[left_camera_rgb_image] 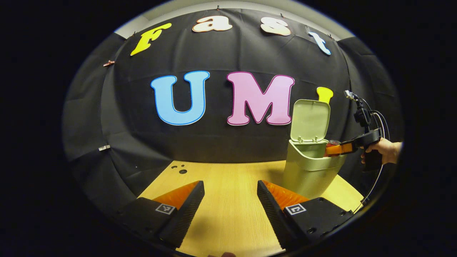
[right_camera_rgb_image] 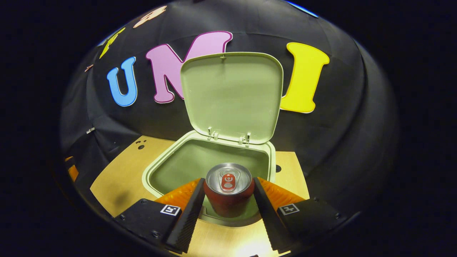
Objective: Press the lid of the desktop garbage bin to open it, pick up the crumpled paper on the desktop and throw it into the bin, then pick up the pop can on the desktop and drop it into the bin, and finally close the garbage bin lid.
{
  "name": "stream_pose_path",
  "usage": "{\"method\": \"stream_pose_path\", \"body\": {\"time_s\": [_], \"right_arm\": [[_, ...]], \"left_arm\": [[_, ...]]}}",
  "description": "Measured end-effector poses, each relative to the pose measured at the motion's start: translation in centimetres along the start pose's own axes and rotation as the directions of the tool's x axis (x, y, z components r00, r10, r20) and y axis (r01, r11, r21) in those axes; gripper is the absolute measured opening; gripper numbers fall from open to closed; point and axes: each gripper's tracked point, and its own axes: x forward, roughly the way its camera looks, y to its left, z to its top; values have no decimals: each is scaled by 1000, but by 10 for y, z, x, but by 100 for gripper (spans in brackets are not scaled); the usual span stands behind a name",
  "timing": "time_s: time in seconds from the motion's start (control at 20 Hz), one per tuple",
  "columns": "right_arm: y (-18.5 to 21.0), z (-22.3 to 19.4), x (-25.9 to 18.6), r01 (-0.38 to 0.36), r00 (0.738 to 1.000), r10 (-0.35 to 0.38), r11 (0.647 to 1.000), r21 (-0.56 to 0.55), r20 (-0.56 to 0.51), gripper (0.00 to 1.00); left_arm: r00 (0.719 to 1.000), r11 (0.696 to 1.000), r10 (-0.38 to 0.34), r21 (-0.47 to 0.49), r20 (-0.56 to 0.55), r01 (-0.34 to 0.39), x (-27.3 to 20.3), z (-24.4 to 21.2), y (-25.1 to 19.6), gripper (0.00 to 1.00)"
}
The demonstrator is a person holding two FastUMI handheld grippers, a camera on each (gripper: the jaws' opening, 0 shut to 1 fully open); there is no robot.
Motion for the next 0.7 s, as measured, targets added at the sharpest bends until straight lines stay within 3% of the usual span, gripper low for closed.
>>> {"method": "stream_pose_path", "body": {"time_s": [0.1,0.35,0.55,0.7], "right_arm": [[2,-2,1,-2,1000,2,1000,-11,-2,84],[5,-3,4,-11,1000,11,1000,-23,4,84],[3,3,3,-7,1000,8,1000,-10,23,93],[3,27,-3,-12,995,10,1000,16,97,93]], "left_arm": [[1000,1000,0,0,2,0,4,2,-1,99],[1000,1000,-10,5,2,10,13,4,-6,96],[1000,1000,-14,7,1,14,15,3,-9,96],[1000,1000,-11,7,0,11,14,3,-7,96]]}}
